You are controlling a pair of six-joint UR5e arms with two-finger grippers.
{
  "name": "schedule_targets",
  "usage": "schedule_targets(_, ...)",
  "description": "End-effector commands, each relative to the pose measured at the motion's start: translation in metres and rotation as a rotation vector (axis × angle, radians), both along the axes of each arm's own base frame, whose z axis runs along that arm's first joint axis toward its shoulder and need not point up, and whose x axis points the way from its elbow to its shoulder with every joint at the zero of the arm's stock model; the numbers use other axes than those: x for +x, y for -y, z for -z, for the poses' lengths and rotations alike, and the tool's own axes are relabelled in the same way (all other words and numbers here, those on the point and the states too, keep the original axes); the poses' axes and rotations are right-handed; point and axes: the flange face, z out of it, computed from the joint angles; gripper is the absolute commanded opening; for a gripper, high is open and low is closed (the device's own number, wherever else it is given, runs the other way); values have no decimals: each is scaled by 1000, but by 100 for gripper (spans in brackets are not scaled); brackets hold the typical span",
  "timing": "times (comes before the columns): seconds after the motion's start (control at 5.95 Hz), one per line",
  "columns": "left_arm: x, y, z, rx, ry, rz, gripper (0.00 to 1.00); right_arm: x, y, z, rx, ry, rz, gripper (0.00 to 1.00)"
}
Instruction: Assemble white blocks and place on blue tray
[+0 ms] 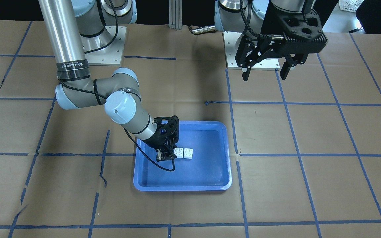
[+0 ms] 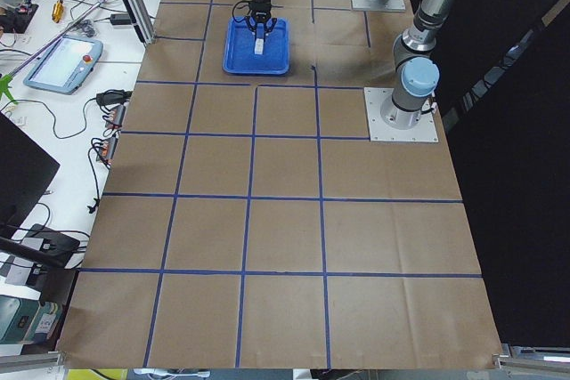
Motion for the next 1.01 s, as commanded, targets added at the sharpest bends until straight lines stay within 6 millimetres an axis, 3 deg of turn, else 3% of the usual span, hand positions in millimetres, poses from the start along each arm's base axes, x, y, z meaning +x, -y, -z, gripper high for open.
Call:
schedule_targets(0.0, 0, 0, 0, 0, 0, 0, 99, 0, 1, 2, -5, 1, -2, 15)
schedule_targets(0.84, 0, 0, 1, 3, 2, 0, 99, 7, -2, 2, -4, 1, -10, 15)
